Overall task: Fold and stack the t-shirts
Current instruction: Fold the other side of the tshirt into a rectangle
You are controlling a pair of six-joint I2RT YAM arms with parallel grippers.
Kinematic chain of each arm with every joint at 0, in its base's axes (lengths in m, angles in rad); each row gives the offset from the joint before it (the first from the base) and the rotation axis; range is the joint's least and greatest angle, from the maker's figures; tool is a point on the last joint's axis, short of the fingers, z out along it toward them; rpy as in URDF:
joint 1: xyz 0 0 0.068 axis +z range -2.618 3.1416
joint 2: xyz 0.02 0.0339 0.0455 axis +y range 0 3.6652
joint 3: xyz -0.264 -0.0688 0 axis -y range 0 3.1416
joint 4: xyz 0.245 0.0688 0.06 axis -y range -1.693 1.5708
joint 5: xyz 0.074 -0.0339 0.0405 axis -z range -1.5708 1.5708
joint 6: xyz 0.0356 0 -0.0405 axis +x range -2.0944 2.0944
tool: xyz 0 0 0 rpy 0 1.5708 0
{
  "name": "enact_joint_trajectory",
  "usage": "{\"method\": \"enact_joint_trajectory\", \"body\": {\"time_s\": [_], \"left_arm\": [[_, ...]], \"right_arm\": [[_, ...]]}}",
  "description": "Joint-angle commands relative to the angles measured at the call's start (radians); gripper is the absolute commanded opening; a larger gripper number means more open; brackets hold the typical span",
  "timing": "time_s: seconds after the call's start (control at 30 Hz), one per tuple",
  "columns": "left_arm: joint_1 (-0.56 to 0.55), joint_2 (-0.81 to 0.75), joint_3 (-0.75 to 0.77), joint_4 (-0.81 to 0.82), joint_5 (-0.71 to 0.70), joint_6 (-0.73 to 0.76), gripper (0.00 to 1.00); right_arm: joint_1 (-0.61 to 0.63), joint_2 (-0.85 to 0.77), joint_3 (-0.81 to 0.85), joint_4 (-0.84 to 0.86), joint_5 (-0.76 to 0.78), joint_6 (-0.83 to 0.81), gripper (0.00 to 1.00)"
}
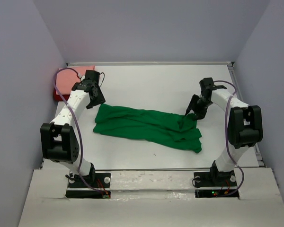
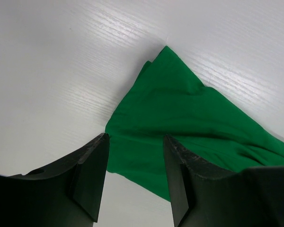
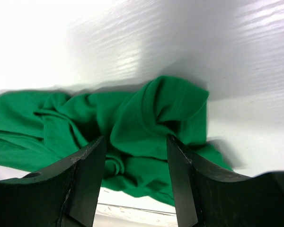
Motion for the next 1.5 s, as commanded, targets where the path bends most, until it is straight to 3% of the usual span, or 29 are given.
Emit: {"method": "enact_joint_trajectory", "body": {"time_s": [0.0, 0.3, 0.73, 0.8, 0.83, 0.87, 0.97, 1.13, 1.27, 1.47], "left_arm": [[-0.004, -0.006, 0.022, 0.015, 0.009, 0.024, 0.59], [-0.007, 0.003, 0.001, 0.037, 0.02, 0.023, 0.59], [-0.011, 0.002, 0.022, 0.026, 0.012, 0.021, 0.59], [-0.014, 0.006, 0.022, 0.027, 0.018, 0.018, 0.59], [-0.017, 0.009, 0.022, 0.027, 0.015, 0.018, 0.59], [-0.018, 0.009, 0.021, 0.027, 0.014, 0.02, 0.59], [-0.023, 0.012, 0.009, 0.038, 0.012, 0.017, 0.59], [-0.037, 0.054, 0.01, 0.04, 0.007, 0.01, 0.59], [-0.049, 0.092, 0.044, 0.04, 0.006, 0.01, 0.59], [-0.057, 0.124, 0.078, 0.038, 0.012, 0.013, 0.59]], "right_arm": [[-0.046, 0.031, 0.038, 0.041, -0.004, -0.026, 0.59], [-0.077, 0.043, 0.087, 0.003, 0.026, -0.065, 0.59], [-0.088, 0.078, 0.041, 0.057, -0.11, -0.043, 0.52], [-0.088, 0.086, 0.045, 0.058, -0.112, -0.042, 0.38], [-0.088, 0.089, 0.045, 0.06, -0.112, -0.039, 0.25], [-0.088, 0.088, 0.045, 0.06, -0.107, -0.026, 0.0], [-0.088, 0.085, 0.048, 0.069, -0.096, -0.02, 0.0], [-0.088, 0.157, 0.139, 0.012, 0.074, -0.039, 0.0], [-0.088, 0.241, 0.289, -0.046, 0.181, -0.056, 0.0], [-0.088, 0.402, 0.59, -0.141, 0.209, -0.095, 0.0]]}}
